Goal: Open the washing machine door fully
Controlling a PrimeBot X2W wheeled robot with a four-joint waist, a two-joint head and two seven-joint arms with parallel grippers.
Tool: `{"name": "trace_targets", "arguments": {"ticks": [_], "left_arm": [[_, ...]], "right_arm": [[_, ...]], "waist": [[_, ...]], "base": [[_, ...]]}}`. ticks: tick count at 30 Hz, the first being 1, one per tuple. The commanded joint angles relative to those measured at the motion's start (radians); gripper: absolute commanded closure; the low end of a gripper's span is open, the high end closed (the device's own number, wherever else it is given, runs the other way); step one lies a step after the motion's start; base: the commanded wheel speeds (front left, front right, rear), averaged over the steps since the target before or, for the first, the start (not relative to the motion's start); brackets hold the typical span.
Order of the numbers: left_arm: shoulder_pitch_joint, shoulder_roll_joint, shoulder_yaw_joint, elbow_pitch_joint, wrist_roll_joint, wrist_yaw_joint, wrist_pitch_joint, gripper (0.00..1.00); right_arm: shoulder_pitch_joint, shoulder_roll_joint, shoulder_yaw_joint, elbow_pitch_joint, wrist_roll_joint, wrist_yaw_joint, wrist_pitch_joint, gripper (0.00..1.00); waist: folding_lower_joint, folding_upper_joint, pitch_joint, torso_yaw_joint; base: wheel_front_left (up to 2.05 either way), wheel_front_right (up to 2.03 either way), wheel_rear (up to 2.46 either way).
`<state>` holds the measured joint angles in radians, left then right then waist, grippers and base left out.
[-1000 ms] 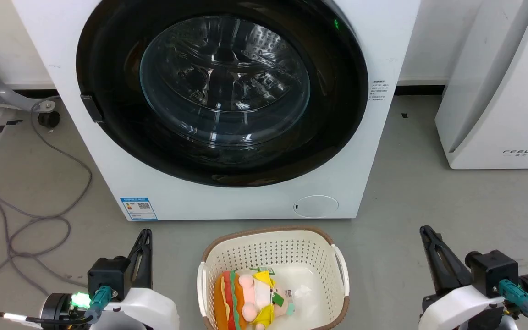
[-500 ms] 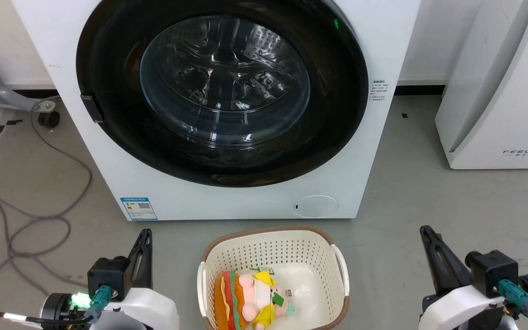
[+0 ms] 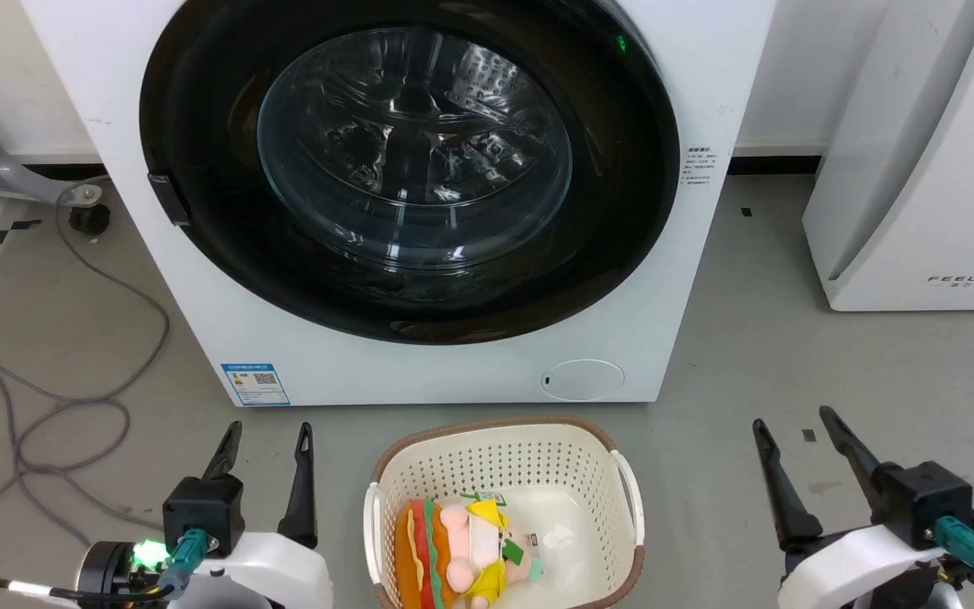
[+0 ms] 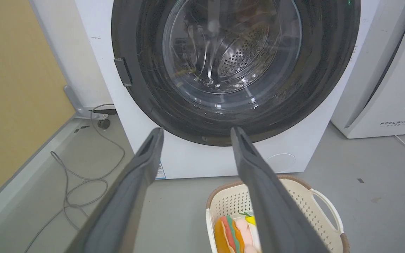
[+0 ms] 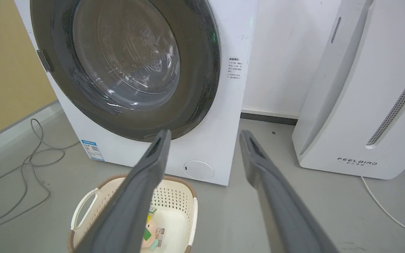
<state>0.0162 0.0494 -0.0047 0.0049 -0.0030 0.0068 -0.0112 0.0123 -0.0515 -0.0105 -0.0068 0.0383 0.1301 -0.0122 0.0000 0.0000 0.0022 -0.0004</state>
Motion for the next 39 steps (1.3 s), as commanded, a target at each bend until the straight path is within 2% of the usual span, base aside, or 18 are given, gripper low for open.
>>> {"name": "trace_targets", "arguments": {"ticks": [1, 24, 25, 26, 27, 33, 34, 39], "left_arm": [[-0.003, 0.000, -0.002, -0.003, -0.006, 0.006, -0.009, 0.00], [-0.011, 0.000, -0.017, -0.016, -0.016, 0.040, -0.057, 0.00], [-0.011, 0.000, -0.018, -0.017, -0.017, 0.042, -0.059, 0.00], [-0.012, 0.000, -0.018, -0.017, -0.017, 0.043, -0.061, 0.00], [-0.012, 0.000, -0.019, -0.018, -0.017, 0.045, -0.063, 0.00], [-0.017, 0.000, -0.024, -0.020, -0.021, 0.054, -0.076, 0.00], [-0.017, 0.000, -0.026, -0.021, -0.023, 0.059, -0.082, 0.00], [-0.020, 0.000, -0.030, -0.022, -0.028, 0.067, -0.093, 0.00]], "right_arm": [[0.001, 0.000, -0.005, -0.005, 0.015, 0.000, -0.009, 0.00], [-0.002, 0.000, -0.023, -0.037, 0.114, 0.000, -0.057, 0.00], [-0.003, 0.000, -0.023, -0.039, 0.115, 0.000, -0.059, 0.28], [-0.004, 0.000, -0.024, -0.041, 0.118, 0.000, -0.061, 0.82], [-0.005, 0.000, -0.025, -0.041, 0.125, 0.000, -0.063, 1.00], [-0.011, 0.000, -0.025, -0.025, 0.276, 0.000, -0.076, 1.00], [-0.013, 0.000, -0.022, -0.016, 0.385, 0.000, -0.082, 1.00], [-0.016, 0.001, -0.016, 0.002, 0.599, 0.000, -0.093, 1.00]], "waist": [[0.0000, 0.0000, 0.000, 0.000], [0.0000, 0.0000, 0.009, 0.006], [0.0000, 0.0000, 0.010, 0.006], [0.0000, 0.0000, 0.011, 0.006], [0.0000, 0.0000, 0.012, 0.007], [0.0000, 0.0000, 0.017, 0.011], [0.0000, 0.0000, 0.019, 0.013], [0.0000, 0.0000, 0.022, 0.018]], "base": [[0.00, 0.00, 0.00], [0.00, 0.00, 0.00], [0.00, 0.00, 0.00], [0.00, 0.00, 0.00], [0.00, 0.00, 0.00], [0.00, 0.00, 0.00], [0.00, 0.00, 0.00], [0.00, 0.00, 0.00]]}}
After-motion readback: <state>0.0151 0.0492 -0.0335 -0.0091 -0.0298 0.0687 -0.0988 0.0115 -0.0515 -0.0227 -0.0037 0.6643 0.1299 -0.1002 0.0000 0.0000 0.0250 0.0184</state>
